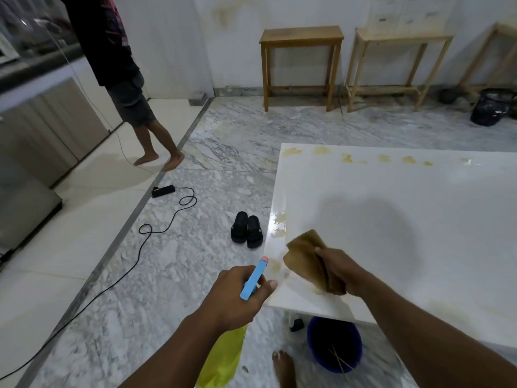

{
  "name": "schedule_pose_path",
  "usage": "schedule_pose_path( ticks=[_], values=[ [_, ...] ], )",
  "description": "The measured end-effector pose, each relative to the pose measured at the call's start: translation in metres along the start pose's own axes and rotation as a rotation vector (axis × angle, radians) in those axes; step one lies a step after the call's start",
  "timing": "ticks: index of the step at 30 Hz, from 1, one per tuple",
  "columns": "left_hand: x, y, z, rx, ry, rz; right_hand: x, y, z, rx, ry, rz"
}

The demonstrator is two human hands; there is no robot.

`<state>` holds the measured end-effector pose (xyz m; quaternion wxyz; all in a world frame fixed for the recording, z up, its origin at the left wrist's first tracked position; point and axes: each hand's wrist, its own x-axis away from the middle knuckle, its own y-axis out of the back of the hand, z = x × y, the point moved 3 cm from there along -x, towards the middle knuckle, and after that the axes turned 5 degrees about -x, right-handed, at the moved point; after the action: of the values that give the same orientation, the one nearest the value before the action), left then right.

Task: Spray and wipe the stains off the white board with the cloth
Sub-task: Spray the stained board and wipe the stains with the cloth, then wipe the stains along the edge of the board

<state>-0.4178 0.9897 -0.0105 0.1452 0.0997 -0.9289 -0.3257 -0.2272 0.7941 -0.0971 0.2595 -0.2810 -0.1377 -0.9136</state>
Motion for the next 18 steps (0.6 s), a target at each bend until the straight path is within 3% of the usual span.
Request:
schedule_pose_path(
  ticks=[3,7,18],
  values=[
    [-0.036,0.011,0.0,-0.044,0.0,0.015,-0.018,0.018,0.027,-0.437,-0.148,0.086],
    [-0.087,0.022,-0.004,-0.106,-0.014,0.065,-0.041,0.027,0.045,-0.713,-0.223,0.135],
    [-0.183,0.039,-0.034,-0.184,-0.07,0.155,-0.084,0.034,0.091,-0.879,-0.261,0.221]
  ],
)
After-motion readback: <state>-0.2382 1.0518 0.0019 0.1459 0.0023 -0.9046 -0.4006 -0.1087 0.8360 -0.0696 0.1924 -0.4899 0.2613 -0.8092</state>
